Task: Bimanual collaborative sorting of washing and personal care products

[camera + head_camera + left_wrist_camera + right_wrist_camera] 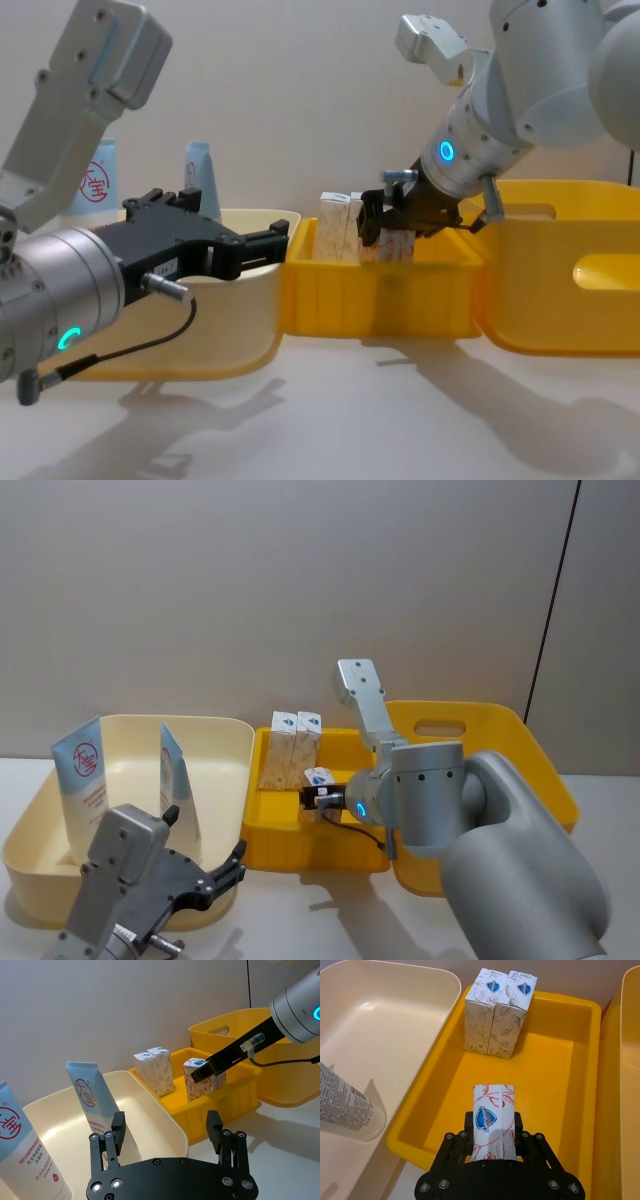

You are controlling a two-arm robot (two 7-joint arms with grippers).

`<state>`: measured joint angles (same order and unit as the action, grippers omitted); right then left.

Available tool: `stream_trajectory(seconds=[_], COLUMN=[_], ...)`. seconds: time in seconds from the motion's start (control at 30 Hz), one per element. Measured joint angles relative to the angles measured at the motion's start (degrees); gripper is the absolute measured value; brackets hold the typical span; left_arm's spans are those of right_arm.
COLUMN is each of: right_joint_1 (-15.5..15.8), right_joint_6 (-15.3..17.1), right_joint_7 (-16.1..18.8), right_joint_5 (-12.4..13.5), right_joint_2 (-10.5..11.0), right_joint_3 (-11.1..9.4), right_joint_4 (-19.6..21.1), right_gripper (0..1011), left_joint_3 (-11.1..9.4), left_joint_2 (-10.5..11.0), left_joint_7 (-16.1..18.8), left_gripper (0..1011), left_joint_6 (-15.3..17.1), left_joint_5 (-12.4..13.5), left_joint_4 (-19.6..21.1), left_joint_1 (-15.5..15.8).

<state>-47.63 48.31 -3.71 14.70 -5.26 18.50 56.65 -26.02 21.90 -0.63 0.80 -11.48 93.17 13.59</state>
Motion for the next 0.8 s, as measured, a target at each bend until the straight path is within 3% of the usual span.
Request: stream_trajectory(seconds=[0.8], right_joint_1=[0.0], right_joint_6=[0.0], right_joint_7=[0.0], right_joint_5=[0.0], right_joint_2=[0.0], right_joint_3=[0.0], right_joint_4=[0.0], right_gripper=[403], left_joint_3=[0.0], left_joint_2=[0.0], left_joint_7=[0.0], left_gripper=[1003], left_joint_6=[0.0], left_joint_5=[0.0], left_joint_4=[0.0], left_joint_1=[0.0])
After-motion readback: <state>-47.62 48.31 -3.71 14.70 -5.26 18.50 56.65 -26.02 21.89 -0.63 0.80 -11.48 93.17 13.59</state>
